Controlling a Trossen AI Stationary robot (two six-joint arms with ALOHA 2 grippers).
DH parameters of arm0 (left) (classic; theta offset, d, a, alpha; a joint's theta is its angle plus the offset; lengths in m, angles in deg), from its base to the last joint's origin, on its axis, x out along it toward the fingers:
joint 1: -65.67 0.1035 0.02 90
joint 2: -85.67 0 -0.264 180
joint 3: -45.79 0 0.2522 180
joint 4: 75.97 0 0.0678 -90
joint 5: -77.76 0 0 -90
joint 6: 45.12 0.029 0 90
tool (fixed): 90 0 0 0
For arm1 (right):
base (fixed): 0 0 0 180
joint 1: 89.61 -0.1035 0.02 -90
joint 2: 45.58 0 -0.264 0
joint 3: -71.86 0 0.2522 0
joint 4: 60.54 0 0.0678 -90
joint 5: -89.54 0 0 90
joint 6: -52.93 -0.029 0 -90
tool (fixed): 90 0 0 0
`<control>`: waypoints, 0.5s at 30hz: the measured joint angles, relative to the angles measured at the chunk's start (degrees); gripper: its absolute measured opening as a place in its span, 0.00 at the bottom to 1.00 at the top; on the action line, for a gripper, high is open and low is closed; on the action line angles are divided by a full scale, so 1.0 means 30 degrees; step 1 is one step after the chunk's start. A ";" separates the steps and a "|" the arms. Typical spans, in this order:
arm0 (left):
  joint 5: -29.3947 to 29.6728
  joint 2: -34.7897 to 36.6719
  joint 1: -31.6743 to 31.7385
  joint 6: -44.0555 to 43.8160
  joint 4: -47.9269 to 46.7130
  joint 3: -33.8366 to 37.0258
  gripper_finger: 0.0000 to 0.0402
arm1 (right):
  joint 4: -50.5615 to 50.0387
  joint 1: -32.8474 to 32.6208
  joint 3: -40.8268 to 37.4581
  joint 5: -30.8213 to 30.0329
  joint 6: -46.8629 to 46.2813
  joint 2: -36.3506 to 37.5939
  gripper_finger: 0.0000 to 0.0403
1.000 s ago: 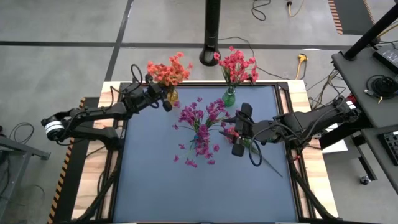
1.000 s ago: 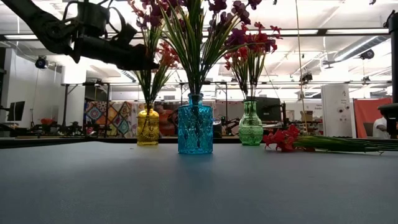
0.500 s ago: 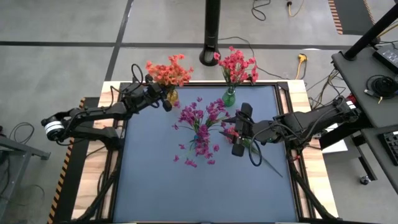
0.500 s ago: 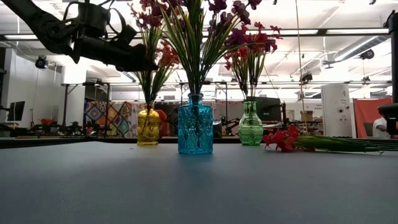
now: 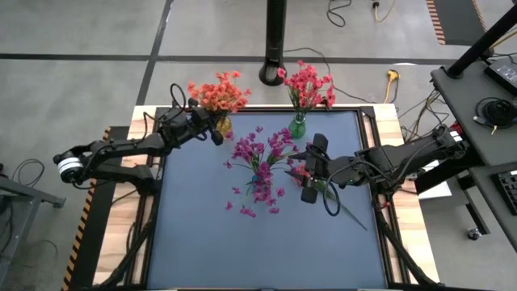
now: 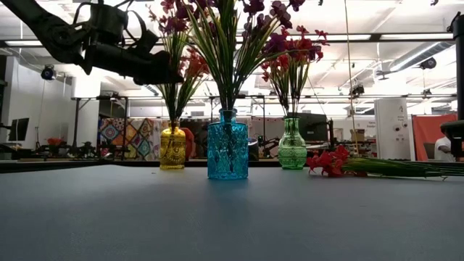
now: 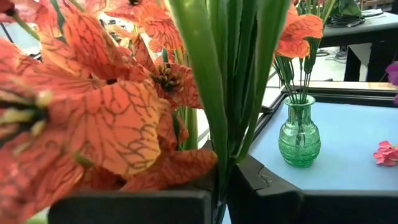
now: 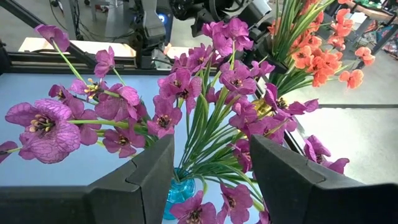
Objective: Sort flowers into vase by color
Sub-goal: Put the orange flower into the yellow vase
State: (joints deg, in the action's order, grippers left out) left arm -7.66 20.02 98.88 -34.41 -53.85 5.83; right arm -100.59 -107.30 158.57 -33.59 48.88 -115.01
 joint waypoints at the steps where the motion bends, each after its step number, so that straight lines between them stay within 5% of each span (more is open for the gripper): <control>1: 0.0000 0.0000 0.0000 -0.0085 -0.0010 -0.0003 0.00 | 0.0002 0.0000 0.0000 0.0002 0.0000 0.0000 0.50; 15: 0.0306 0.0007 0.0000 -0.0819 0.0051 0.0388 0.00 | -0.0025 0.0000 -0.0040 0.0015 0.0022 0.0000 0.50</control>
State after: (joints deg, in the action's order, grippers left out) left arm -6.74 20.04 98.88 -36.86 -53.70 6.99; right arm -100.67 -107.30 158.45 -33.54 48.94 -115.01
